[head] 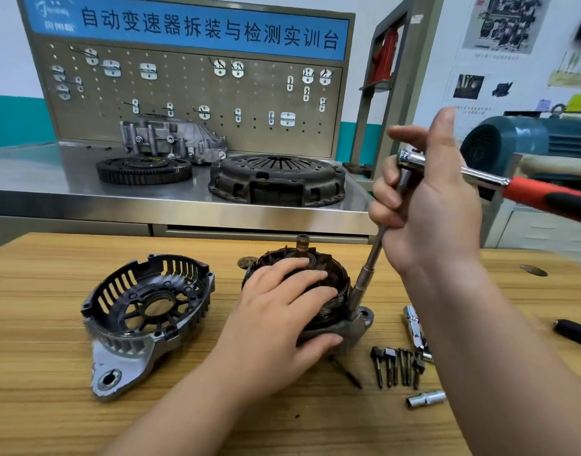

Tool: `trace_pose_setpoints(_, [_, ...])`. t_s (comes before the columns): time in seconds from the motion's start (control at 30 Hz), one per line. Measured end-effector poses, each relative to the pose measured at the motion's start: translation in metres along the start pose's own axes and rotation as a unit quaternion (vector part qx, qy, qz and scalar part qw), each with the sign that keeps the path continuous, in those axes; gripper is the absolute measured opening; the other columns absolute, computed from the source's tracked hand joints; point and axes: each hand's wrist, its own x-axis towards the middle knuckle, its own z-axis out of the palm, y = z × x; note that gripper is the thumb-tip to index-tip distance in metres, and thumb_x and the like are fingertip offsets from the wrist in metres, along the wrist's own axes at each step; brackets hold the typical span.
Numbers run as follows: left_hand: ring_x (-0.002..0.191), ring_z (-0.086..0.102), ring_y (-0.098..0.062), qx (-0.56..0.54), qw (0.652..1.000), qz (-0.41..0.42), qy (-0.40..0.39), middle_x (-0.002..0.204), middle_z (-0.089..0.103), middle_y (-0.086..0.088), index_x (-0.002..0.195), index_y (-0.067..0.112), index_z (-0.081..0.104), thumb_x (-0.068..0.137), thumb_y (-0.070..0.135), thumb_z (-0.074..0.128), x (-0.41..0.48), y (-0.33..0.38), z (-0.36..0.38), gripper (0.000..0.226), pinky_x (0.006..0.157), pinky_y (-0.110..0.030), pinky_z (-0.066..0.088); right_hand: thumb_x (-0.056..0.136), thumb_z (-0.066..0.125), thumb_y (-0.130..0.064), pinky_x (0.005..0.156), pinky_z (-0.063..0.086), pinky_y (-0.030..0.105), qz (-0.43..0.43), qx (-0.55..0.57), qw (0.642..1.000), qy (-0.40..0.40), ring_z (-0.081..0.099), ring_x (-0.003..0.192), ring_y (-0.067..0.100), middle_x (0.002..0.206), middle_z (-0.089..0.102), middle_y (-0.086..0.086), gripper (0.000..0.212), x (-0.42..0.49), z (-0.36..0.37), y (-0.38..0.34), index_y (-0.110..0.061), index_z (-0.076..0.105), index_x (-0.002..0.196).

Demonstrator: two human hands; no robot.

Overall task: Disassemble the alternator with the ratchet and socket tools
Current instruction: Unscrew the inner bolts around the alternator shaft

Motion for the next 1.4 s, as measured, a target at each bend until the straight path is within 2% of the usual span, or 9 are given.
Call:
trace_pose_setpoints(0.13, [0.125, 0.046, -0.019, -0.004, 1.000, -0.008, 0.020, 0.121, 0.064, 0.008, 0.114, 0.024, 0.067, 0.078, 0.058, 0.054, 0.002, 0.000, 0.004, 0.051, 0.102, -0.045, 0.038, 0.100, 0.045, -0.036, 0.039, 0.024, 0.021, -0.119, -0.075, 0.988, -0.069, 0.029, 0.045, 0.012, 0.061, 0.038, 0.002, 0.031, -0.011, 0.003, 0.006, -0.014, 0.051, 0.078])
trace_pose_setpoints(0.23, [0.124, 0.049, -0.020, -0.004, 1.000, -0.009, 0.018, 0.121, 0.064, 0.008, 0.114, 0.025, 0.067, 0.077, 0.058, 0.055, 0.002, 0.000, 0.004, 0.051, 0.101, -0.047, 0.041, 0.092, 0.048, -0.043, 0.050, 0.028, 0.026, -0.176, -0.161, 0.968, -0.082, 0.034, 0.051, 0.015, 0.064, 0.039, 0.002, 0.030, -0.016, 0.011, 0.012, -0.017, 0.049, 0.077])
trace_pose_setpoints(0.3, [0.125, 0.050, -0.021, -0.009, 1.000, -0.006, 0.019, 0.122, 0.063, 0.008, 0.115, 0.025, 0.067, 0.077, 0.058, 0.056, 0.002, -0.002, 0.004, 0.051, 0.101, -0.047, 0.042, 0.089, 0.047, -0.047, 0.055, 0.027, 0.027, -0.180, -0.181, 0.964, -0.078, 0.034, 0.054, 0.016, 0.065, 0.039, 0.003, 0.031, -0.015, 0.014, 0.015, -0.018, 0.048, 0.076])
trace_pose_setpoints(0.53, [0.126, 0.048, -0.019, -0.007, 1.000, 0.002, 0.021, 0.124, 0.062, 0.010, 0.116, 0.028, 0.065, 0.077, 0.057, 0.056, 0.001, -0.005, 0.003, 0.050, 0.103, -0.044, 0.038, 0.097, 0.041, -0.031, 0.041, 0.026, 0.021, -0.153, -0.133, 0.978, -0.054, 0.028, 0.046, 0.015, 0.063, 0.035, 0.006, 0.019, -0.009, 0.010, 0.023, -0.017, 0.048, 0.085])
trace_pose_setpoints(0.73, [0.127, 0.048, -0.019, -0.008, 1.000, -0.008, 0.008, 0.124, 0.062, 0.011, 0.117, 0.029, 0.064, 0.076, 0.056, 0.056, 0.001, -0.003, 0.002, 0.050, 0.103, -0.046, 0.039, 0.099, 0.039, -0.034, 0.061, 0.043, 0.048, -0.324, -0.308, 0.892, -0.071, 0.052, 0.066, 0.025, 0.074, 0.049, -0.001, 0.014, -0.006, 0.009, 0.032, -0.035, 0.048, 0.089])
trace_pose_setpoints(0.8, [0.128, 0.047, -0.019, -0.020, 1.000, -0.010, 0.003, 0.124, 0.061, 0.011, 0.117, 0.029, 0.064, 0.076, 0.056, 0.057, 0.001, -0.003, 0.001, 0.049, 0.104, -0.046, 0.039, 0.100, 0.040, -0.033, 0.061, 0.045, 0.049, -0.342, -0.320, 0.881, -0.070, 0.055, 0.065, 0.030, 0.075, 0.052, 0.002, 0.014, -0.006, 0.011, 0.033, -0.037, 0.049, 0.089])
trace_pose_setpoints(0.97, [0.128, 0.043, -0.015, -0.037, 0.999, -0.006, 0.005, 0.125, 0.061, 0.013, 0.116, 0.030, 0.064, 0.075, 0.056, 0.061, 0.000, -0.006, 0.000, 0.048, 0.105, -0.041, 0.036, 0.098, 0.042, -0.027, 0.039, 0.032, 0.018, -0.203, -0.165, 0.964, -0.048, 0.051, 0.040, 0.022, 0.077, 0.061, 0.007, 0.026, -0.005, 0.012, 0.027, -0.021, 0.060, 0.079])
trace_pose_setpoints(1.1, [0.128, 0.042, -0.012, -0.032, 0.999, -0.010, 0.013, 0.124, 0.060, 0.016, 0.116, 0.033, 0.064, 0.074, 0.057, 0.061, 0.000, -0.006, 0.001, 0.048, 0.106, -0.036, 0.030, 0.090, 0.043, -0.019, 0.040, 0.026, 0.016, -0.125, -0.065, 0.990, -0.003, 0.043, 0.034, 0.020, 0.069, 0.060, 0.009, 0.030, 0.002, 0.006, 0.020, -0.016, 0.060, 0.066])
trace_pose_setpoints(1.4, [0.125, 0.044, -0.012, -0.029, 0.999, -0.014, 0.025, 0.120, 0.062, 0.015, 0.113, 0.032, 0.066, 0.074, 0.056, 0.058, 0.002, -0.002, 0.003, 0.046, 0.103, -0.038, 0.032, 0.096, 0.039, -0.009, 0.040, 0.020, 0.017, -0.025, -0.002, 1.000, -0.005, 0.025, 0.029, 0.014, 0.053, 0.051, 0.007, 0.044, 0.013, 0.011, 0.011, -0.012, 0.056, 0.056])
